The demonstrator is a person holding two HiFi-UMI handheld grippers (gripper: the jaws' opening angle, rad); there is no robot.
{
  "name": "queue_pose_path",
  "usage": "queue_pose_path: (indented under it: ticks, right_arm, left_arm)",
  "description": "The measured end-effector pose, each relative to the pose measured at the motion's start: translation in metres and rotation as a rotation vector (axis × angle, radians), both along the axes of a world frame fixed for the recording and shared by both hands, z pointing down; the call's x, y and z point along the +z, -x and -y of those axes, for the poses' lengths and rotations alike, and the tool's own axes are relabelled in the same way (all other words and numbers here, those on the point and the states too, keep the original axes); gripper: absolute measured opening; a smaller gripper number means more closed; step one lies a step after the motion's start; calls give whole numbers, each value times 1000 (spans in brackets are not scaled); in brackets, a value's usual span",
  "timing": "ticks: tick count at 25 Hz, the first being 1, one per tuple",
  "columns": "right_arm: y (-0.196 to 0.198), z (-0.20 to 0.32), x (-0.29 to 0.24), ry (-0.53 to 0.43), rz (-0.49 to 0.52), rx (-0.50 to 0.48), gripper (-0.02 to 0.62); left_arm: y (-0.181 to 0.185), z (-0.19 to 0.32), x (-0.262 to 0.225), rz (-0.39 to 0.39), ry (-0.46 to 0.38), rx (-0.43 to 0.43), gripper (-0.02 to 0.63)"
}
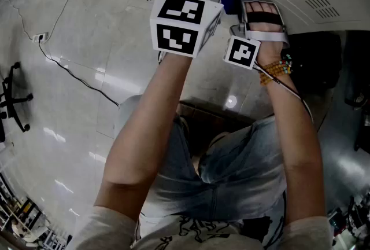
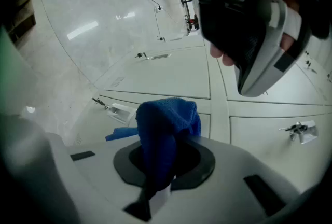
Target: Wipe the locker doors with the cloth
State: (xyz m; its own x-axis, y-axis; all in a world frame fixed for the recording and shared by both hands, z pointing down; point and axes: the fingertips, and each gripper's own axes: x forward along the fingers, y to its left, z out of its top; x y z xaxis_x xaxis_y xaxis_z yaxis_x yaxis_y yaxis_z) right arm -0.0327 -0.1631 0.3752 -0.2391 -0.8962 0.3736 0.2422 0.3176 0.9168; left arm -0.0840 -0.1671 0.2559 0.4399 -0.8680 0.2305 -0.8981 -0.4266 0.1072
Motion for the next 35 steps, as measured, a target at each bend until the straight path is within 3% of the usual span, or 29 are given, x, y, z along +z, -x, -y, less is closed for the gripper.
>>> queue_pose_path:
  ticks: [3,10,12,16,24,29,35]
  right_arm:
    - [-6,8,32,37,-11,17,46]
    - [-23,13,128,156,-32,108,46]
    - [-23,17,146,148,-45,107,46]
    - [-17,17,183,183,-42,113,46]
    - [-9,21,256,268,-101,157,46]
    - [-5,18,295,314,-178,100,46]
    - [10,22,315,303,-232,49,46]
  left_arm:
    - [-4,12,16,-5,37,34,2]
    - [-9,14,80,65,94,142,2]
    - [-9,11,103,78,120,159,2]
    - [-14,4,146,151,147,216,2]
    - [2,-5,197,156,212,215,2]
    - [8,-8,224,158,245,208,2]
    - [19,-14,246,169,275,190,2]
